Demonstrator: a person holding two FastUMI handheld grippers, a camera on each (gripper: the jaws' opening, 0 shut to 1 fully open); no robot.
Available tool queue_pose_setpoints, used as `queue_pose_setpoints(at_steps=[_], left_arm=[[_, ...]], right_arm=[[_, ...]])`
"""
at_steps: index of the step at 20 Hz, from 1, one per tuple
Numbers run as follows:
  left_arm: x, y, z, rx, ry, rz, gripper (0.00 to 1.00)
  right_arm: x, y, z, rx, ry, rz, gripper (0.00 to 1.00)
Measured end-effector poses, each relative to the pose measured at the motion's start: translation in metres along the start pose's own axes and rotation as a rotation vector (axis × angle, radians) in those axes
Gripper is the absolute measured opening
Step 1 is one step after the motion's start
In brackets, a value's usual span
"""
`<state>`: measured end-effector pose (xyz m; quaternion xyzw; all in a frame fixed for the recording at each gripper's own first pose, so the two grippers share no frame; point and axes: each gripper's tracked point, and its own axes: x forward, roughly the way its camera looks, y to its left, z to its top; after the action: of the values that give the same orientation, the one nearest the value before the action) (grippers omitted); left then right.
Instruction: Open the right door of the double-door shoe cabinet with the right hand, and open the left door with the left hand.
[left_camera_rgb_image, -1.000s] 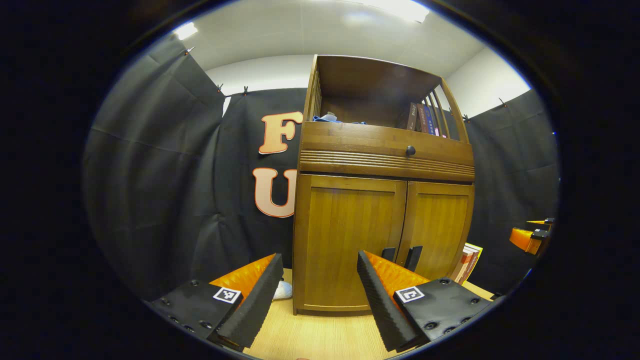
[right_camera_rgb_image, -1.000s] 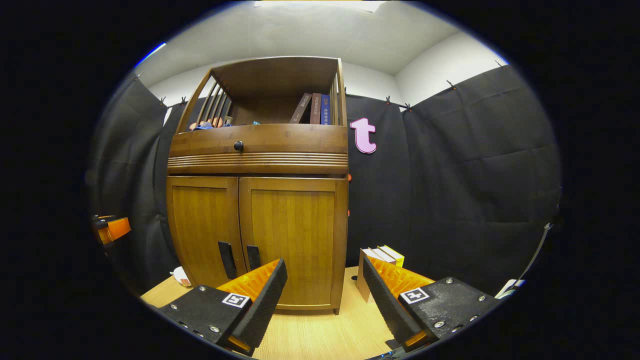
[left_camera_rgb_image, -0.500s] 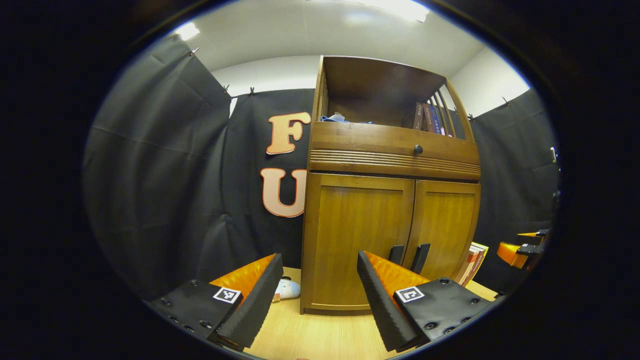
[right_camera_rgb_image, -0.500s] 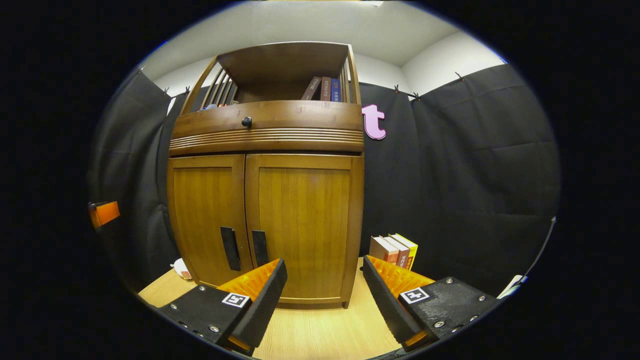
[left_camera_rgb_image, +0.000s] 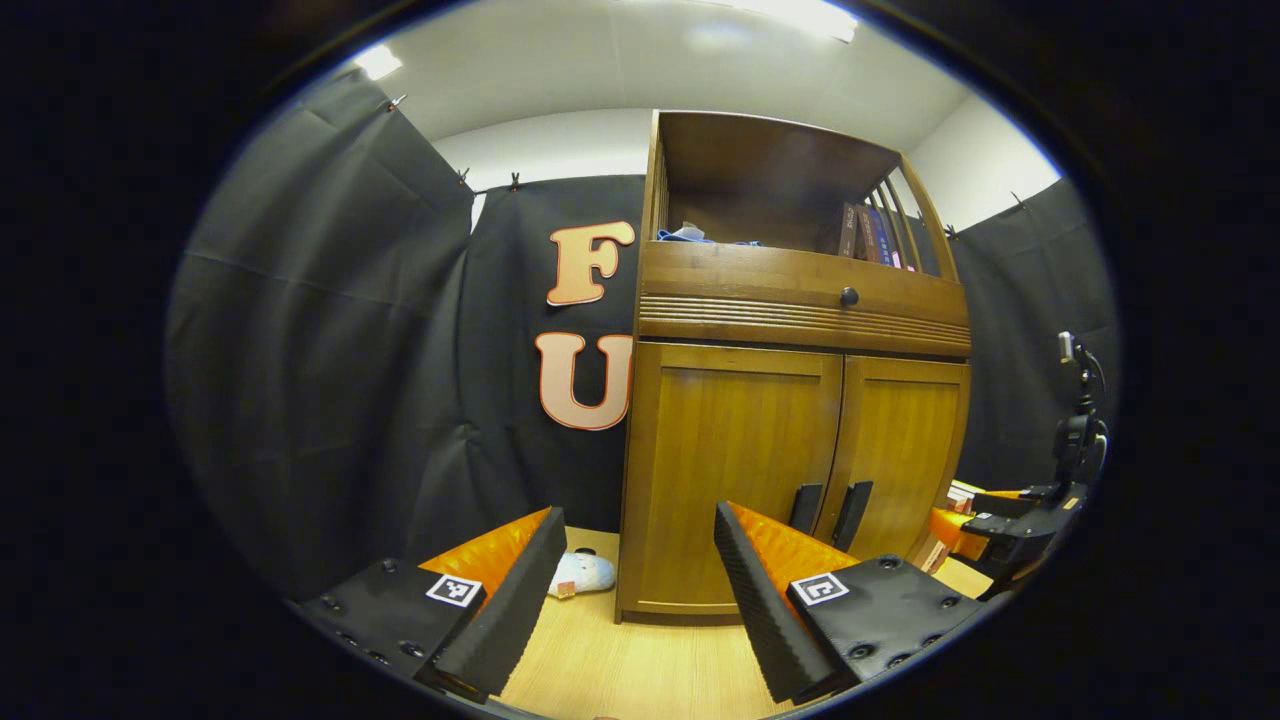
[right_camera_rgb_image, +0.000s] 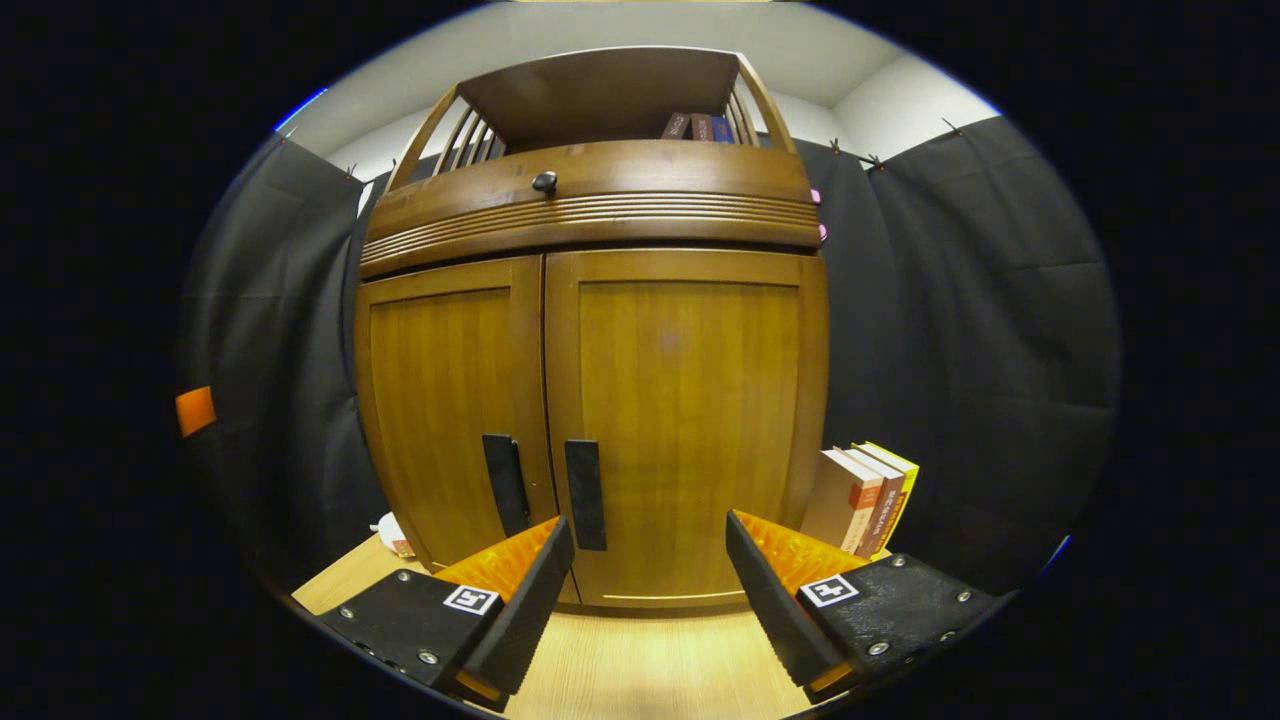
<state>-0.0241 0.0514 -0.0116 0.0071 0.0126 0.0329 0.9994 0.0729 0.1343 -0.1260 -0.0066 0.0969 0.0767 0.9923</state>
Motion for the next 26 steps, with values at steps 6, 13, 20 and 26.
queue_pose_setpoints(at_steps=[6, 13, 20, 26], left_arm=[[0.000, 0.016, -0.007, 0.000, 0.020, 0.031, 0.94], [0.005, 0.030, -0.008, 0.019, 0.019, 0.066, 0.96], [0.019, 0.049, -0.013, 0.015, 0.031, 0.089, 0.96], [0.017, 0.062, -0.014, 0.020, 0.035, 0.112, 0.96]], right_arm=[[0.053, 0.029, -0.019, 0.029, 0.032, 0.035, 0.94], [0.111, 0.038, -0.037, 0.072, 0.079, 0.038, 0.78], [0.146, 0.046, -0.045, 0.079, 0.096, 0.020, 0.56], [0.156, 0.046, -0.050, 0.072, 0.105, -0.002, 0.36]])
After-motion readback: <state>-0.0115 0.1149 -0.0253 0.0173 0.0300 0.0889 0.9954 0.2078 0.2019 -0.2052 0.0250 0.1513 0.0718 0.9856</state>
